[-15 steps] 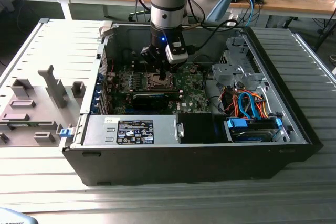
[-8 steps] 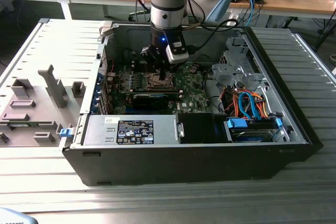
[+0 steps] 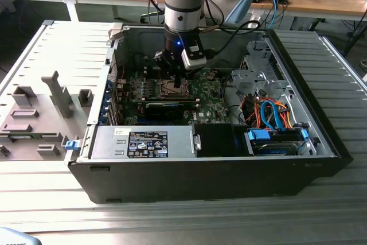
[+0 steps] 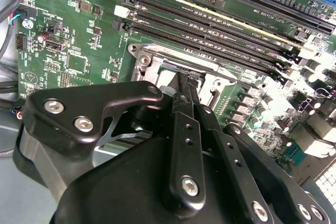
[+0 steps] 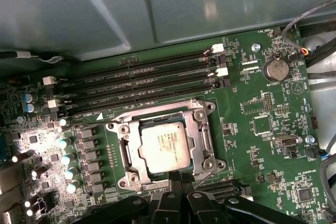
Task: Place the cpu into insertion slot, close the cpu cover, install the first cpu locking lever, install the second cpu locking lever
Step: 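Install the first cpu locking lever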
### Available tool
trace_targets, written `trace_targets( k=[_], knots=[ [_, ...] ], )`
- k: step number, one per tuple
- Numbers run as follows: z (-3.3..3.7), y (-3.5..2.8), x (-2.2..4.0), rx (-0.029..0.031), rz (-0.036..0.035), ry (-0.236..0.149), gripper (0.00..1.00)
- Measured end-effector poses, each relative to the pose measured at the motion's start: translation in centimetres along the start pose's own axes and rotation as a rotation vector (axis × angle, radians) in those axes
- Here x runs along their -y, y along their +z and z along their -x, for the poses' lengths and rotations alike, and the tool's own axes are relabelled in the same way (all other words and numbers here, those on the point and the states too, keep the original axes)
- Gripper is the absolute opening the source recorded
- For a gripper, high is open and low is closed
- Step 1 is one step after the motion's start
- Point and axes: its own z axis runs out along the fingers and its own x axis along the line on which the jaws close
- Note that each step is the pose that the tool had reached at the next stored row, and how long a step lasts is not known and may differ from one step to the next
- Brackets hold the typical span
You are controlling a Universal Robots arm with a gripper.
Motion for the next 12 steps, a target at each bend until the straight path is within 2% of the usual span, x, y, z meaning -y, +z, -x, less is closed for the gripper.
trace_targets(
  k=[12],
  knots=[
    [0.0, 0.05, 0.0, 0.0005, 0.0002, -0.021, 0.11]
  ],
)
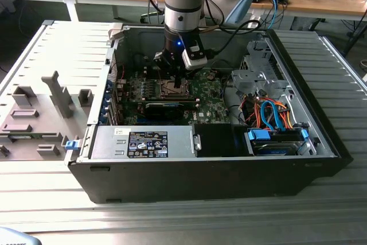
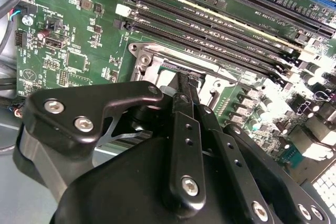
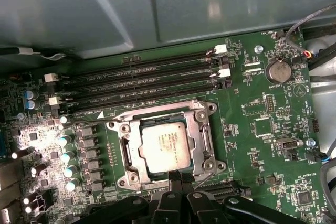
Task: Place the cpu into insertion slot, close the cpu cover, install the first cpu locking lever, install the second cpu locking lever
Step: 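Install the first cpu locking lever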
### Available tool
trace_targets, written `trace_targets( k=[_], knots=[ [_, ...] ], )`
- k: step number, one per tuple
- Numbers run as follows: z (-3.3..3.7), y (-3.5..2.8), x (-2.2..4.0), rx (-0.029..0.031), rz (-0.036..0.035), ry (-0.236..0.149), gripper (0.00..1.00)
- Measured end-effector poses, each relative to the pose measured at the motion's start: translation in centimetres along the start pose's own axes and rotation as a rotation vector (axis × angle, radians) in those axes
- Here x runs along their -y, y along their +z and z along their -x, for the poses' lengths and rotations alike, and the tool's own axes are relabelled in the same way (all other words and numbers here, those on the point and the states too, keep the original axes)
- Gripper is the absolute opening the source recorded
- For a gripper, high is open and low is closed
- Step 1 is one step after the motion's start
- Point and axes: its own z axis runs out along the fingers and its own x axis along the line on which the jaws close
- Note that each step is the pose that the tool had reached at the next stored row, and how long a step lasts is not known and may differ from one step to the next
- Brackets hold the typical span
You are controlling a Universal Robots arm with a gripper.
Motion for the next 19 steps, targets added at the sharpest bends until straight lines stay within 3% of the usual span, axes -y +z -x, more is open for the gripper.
trace_targets(
  k=[19],
  knots=[
    [0.0, 0.08, 0.0, 0.0007, 0.0002, -0.027, 0.11]
  ],
)
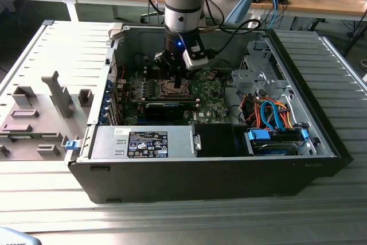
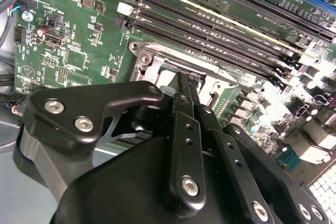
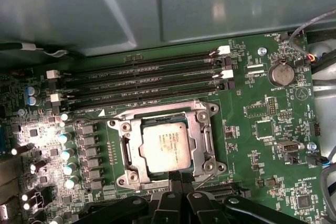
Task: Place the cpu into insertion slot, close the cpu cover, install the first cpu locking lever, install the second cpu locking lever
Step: 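Install the first cpu locking lever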
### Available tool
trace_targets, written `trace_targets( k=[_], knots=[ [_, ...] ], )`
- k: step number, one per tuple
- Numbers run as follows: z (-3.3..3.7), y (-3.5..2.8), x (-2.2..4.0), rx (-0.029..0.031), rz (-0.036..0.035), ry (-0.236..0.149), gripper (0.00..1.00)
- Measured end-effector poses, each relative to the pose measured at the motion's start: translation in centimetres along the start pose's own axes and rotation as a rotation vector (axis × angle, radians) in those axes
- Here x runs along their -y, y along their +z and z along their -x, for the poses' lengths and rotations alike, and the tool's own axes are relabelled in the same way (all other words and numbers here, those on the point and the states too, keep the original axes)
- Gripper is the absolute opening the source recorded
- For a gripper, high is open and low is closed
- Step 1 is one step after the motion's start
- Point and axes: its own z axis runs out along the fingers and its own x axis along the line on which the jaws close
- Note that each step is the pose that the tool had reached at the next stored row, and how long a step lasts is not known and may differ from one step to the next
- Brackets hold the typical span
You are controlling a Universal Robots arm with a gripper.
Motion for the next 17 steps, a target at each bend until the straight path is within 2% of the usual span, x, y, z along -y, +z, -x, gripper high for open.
trace_targets(
  k=[5, 6, 7, 8, 9, 11, 17],
  knots=[
    [0.0, 0.03, 0.0, 0.0002, 0.0001, -0.009, 0.11],
    [0.0, 0.04, -0.01, 0.0, 0.004, -0.011, 0.11],
    [0.0, 0.05, -0.01, -0.001, 0.0133, -0.011, 0.11],
    [0.0, 0.04, 0.01, -0.004, 0.034, -0.014, 0.11],
    [0.0, 0.04, 0.01, -0.0048, 0.0416, -0.021, 0.11],
    [0.0, 0.04, 0.0, -0.0059, 0.0505, -0.048, 0.11],
    [0.0, 0.08, 0.01, -0.006, 0.0513, -0.179, 0.11]
  ],
)
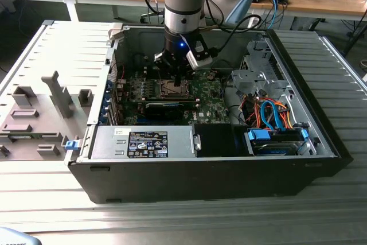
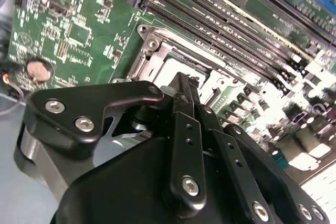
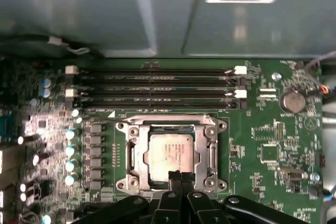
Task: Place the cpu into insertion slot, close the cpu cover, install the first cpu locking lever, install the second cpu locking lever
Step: 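Install the first cpu locking lever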
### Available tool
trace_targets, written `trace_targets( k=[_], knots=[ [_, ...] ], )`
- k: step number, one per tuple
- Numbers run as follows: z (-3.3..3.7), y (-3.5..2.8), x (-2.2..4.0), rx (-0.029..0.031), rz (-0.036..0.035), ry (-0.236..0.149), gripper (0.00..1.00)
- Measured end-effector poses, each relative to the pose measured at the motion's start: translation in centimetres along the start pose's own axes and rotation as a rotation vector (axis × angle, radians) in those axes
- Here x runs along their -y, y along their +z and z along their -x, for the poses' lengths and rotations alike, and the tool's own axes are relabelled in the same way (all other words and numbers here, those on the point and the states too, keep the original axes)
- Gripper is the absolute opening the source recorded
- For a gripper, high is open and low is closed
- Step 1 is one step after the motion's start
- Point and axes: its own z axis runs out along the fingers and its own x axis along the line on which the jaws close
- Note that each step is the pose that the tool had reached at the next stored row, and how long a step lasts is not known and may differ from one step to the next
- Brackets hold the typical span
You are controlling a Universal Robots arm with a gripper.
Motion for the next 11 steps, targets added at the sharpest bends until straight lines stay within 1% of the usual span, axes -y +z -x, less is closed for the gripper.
trace_targets(
  k=[2, 7, 11],
  knots=[
    [0.0, 0.0, 0.0, -0.0007, 0.0, -0.029, 0.11],
    [0.0, 0.0, 0.0, -0.0008, 0.0, -0.03, 0.11],
    [-0.16, 0.0, -0.01, -0.0008, 0.0001, -0.03, 0.11]
  ],
)
